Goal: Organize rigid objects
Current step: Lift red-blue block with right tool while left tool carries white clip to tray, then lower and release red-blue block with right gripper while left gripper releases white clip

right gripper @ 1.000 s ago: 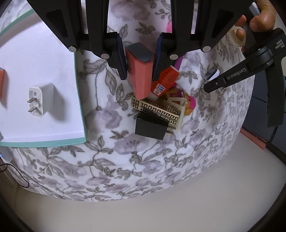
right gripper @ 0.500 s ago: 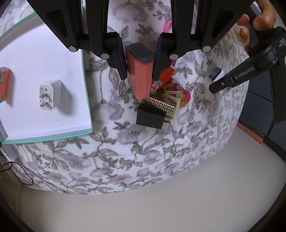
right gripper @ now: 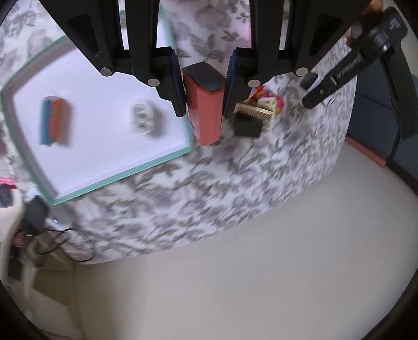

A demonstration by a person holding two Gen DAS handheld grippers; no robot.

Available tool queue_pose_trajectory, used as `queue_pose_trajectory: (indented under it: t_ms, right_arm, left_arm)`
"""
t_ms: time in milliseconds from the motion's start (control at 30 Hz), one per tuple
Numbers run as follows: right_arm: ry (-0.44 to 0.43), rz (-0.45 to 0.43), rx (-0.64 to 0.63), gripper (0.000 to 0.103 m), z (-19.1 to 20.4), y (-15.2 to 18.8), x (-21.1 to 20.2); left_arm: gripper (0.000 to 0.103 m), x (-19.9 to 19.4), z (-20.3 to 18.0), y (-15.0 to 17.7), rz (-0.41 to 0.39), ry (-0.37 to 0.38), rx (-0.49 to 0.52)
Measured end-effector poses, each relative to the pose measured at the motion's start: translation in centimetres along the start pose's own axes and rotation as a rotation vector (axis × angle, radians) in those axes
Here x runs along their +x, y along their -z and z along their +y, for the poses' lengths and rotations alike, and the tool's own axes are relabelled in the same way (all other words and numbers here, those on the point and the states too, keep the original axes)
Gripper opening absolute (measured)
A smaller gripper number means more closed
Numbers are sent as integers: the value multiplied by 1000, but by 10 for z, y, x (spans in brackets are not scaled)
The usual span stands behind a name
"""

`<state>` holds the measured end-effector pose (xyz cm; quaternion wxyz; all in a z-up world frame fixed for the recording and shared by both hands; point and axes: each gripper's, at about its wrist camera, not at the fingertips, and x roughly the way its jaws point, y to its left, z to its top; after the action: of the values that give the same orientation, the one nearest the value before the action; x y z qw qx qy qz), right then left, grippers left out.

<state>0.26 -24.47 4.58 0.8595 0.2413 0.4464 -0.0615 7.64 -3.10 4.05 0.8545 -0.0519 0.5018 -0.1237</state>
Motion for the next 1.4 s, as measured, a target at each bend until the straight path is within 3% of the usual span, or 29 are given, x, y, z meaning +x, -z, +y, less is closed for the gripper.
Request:
queue_pose_trajectory:
  t_ms: [467,833,1200,1400]
  right_arm:
    - [113,-66,154,31,-94,-17,-35]
    - [124,41,168,31,-115,-8,-5]
    - [130,81,187,31,-122,-3,8]
    - [142,96,184,31,-123,-2,13]
  left_arm:
    - [14,15,-105,34,44,89,198]
    - [14,58,-156,66,152,97,328]
    - [14,97,-174,90,240,69,398]
    - [15,105,-184,99,236,46,458]
